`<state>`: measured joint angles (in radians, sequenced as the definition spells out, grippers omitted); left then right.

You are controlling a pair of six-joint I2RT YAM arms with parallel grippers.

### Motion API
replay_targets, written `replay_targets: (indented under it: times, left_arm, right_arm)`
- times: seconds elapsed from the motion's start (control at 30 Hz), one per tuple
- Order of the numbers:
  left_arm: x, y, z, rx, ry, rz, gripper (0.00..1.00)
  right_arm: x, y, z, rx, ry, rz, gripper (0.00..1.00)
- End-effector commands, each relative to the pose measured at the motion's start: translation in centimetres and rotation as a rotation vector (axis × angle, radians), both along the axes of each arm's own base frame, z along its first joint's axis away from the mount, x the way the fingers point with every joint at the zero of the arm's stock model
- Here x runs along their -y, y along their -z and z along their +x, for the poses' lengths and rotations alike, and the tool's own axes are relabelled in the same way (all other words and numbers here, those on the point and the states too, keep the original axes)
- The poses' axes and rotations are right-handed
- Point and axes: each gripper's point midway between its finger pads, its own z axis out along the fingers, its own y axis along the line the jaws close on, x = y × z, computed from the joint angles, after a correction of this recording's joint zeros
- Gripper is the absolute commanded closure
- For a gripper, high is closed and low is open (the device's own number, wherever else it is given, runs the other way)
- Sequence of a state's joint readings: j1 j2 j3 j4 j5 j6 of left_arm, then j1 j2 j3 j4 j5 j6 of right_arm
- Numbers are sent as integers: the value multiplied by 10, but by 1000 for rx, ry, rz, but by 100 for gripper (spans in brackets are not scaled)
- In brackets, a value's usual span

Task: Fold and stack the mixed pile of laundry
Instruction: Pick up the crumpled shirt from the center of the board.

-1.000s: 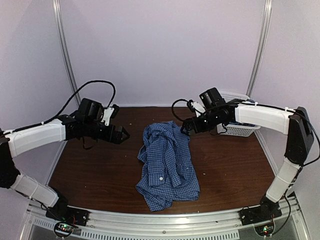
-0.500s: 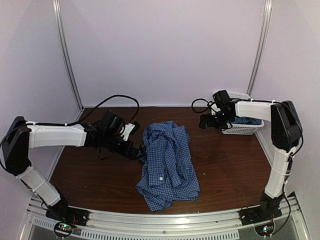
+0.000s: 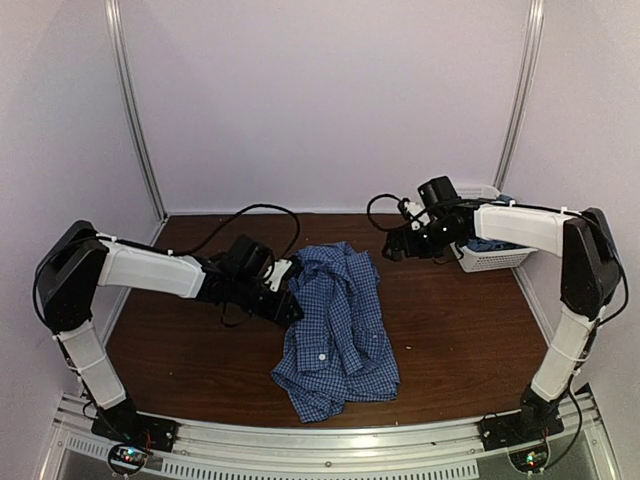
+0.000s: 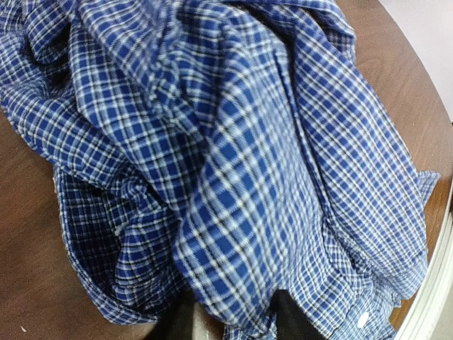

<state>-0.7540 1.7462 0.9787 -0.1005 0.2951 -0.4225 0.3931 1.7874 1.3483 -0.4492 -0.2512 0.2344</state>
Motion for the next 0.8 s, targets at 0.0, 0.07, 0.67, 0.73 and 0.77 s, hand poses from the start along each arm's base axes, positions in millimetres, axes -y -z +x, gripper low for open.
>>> replay_targets:
  times: [0.0, 0.07, 0.67, 0.73, 0.77]
  left_arm:
    - [21, -40, 20, 85, -9, -105, 75]
    - [20, -49, 21, 102, -20, -112, 87]
    - [-21, -87, 41, 160, -183, -112, 100]
    - [-30, -91, 44, 158, -206, -120, 100]
    - [-38, -95, 47, 160, -226, -123, 100]
  right_arm:
    - [-70, 0, -47, -33, -207, 63, 6]
    - [-89, 3, -65, -53, -258, 80, 9]
    - [-169, 49, -149, -180, -406, 130, 32]
    - [-163, 56, -141, -179, -371, 72, 58]
    - [-159, 54, -137, -169, -354, 50, 70]
